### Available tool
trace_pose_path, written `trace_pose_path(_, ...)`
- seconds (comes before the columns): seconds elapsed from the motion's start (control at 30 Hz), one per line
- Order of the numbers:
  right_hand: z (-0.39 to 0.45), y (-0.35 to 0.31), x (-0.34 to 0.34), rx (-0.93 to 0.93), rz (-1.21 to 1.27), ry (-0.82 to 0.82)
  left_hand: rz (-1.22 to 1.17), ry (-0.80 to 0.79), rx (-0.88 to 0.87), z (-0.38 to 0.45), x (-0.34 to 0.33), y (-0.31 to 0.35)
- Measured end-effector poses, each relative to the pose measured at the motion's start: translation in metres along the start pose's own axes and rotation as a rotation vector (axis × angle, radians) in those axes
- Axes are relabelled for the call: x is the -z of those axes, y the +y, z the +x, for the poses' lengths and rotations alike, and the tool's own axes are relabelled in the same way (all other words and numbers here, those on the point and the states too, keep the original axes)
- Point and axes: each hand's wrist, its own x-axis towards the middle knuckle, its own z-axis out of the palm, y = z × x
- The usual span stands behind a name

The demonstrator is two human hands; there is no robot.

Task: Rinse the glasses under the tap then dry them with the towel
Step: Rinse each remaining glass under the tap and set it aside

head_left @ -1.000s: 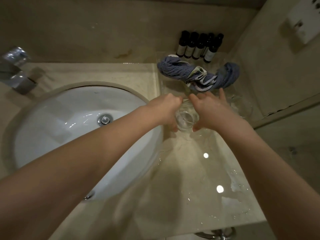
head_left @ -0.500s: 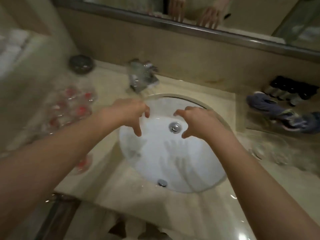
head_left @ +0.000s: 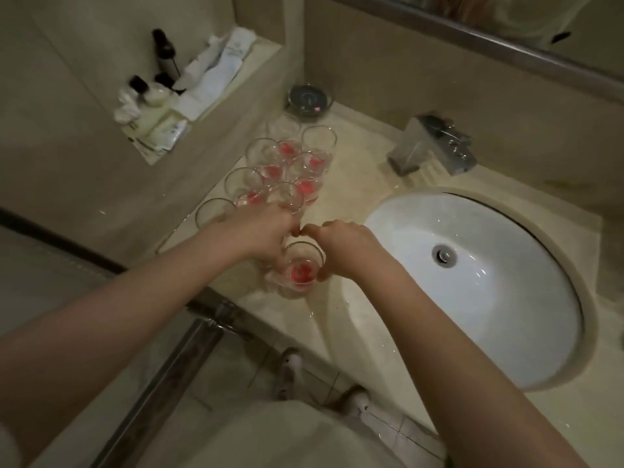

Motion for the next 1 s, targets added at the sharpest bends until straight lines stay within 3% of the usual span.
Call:
trace_pose_path(0.33, -0.006, -0.016, -0.019, -0.043, 0.1, -0.046, 0.184, 0.024, -0.061, -0.001, -0.034, 0.008)
trace_pose_path(0.5, -0.008, -0.009, -0.024, -0.08, 0.299, -0.016, 0.079, 0.122, -0.139, 0.004, -0.038, 0.008)
trace_pose_path(0.7, -0.026, 0.021, -0.015, -0.171, 0.537, 0.085, -0.249, 0.202, -0.213, 0.022, -0.026, 0.017)
trace_pose_path(0.87, -0.044, 0.066, 0.001, -0.272, 0.724, 0.202, -0.642, 0.138, -0.287, 0.054, -0.009, 0.042)
trace_pose_path(1.0, -0.052, 0.103, 0.007, -0.31, 0.75, 0.237, -0.784, 0.108, -0.317, 0.082, 0.0, 0.066)
